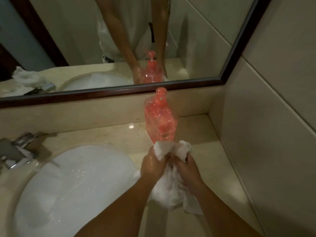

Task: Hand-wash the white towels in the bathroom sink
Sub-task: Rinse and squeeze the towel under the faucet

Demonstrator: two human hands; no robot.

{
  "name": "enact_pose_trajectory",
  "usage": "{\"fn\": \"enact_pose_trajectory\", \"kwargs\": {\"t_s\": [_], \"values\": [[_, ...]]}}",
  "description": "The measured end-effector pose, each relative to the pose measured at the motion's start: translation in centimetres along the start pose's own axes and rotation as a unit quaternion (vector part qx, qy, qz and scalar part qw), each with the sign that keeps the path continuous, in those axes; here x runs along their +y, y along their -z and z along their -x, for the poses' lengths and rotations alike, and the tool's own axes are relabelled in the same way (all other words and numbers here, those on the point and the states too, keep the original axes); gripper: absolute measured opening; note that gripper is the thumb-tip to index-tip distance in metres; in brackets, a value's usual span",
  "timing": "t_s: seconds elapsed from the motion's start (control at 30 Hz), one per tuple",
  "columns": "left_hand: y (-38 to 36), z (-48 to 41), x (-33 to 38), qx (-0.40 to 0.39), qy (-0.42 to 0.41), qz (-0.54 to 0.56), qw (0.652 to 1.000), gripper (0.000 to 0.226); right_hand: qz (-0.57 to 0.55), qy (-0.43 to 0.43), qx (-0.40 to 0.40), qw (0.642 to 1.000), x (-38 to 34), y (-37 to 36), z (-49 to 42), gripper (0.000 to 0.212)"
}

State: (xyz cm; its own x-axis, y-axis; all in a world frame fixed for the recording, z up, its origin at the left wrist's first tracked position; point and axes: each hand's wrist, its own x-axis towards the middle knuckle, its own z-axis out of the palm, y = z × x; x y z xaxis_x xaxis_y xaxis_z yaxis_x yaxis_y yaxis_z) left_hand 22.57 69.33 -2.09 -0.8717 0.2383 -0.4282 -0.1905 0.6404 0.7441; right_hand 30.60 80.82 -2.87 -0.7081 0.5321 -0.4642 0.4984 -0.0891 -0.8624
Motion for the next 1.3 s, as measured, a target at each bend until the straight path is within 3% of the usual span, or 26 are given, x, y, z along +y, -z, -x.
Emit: {"fn": "enact_pose_trajectory", "kwargs": {"t_s": [0.07,0.13,0.2,0.27,0.5,0.7,0.77,0.87,1.03,1.23,1.3], "values": [[1.6,1.1,-0.4,-0.014,-0.008,0.047,0.999,0.051,-0.029,0.014,-0.019,0.999,-0.7,-1.3,1.3,0.057],[3.9,2.3,-1.1,0.012,-0.002,0.111,0.994,0.066,-0.052,0.033,-0.035,0.998,-1.5,-2.9,2.7,0.046],[6.8,3.7,-1.9,0.033,-0.019,0.204,0.978,0.054,-0.094,0.041,-0.052,0.993,-2.4,-5.0,4.3,0.041],[10.0,4.6,-3.0,0.028,-0.032,0.269,0.962,0.035,-0.124,0.037,-0.079,0.988,-3.4,-7.8,5.9,0.049],[22.9,6.8,-10.4,0.062,0.029,0.390,0.918,0.036,-0.152,0.055,-0.149,0.976,-6.1,-22.4,11.8,0.035],[30.6,5.9,-19.1,0.146,0.104,0.441,0.879,0.051,-0.147,0.033,-0.215,0.965,-5.4,-34.1,13.4,0.036],[32.3,4.6,-21.5,0.161,0.103,0.435,0.880,0.040,-0.164,0.013,-0.217,0.962,-4.3,-37.1,12.8,0.036],[33.7,1.6,-24.8,0.177,0.124,0.437,0.873,0.047,-0.176,-0.011,-0.192,0.965,-2.9,-41.0,11.1,0.031],[33.1,-3.3,-28.4,0.176,0.092,0.514,0.835,0.044,-0.130,0.058,-0.178,0.974,-0.8,-44.8,7.2,0.034],[32.1,-5.4,-29.4,0.155,0.031,0.457,0.875,0.041,-0.099,0.149,-0.146,0.973,0.8,-45.3,4.6,0.044],[32.1,-5.7,-29.3,0.159,0.030,0.466,0.870,0.035,-0.095,0.167,-0.145,0.971,1.1,-45.2,4.5,0.043]]}}
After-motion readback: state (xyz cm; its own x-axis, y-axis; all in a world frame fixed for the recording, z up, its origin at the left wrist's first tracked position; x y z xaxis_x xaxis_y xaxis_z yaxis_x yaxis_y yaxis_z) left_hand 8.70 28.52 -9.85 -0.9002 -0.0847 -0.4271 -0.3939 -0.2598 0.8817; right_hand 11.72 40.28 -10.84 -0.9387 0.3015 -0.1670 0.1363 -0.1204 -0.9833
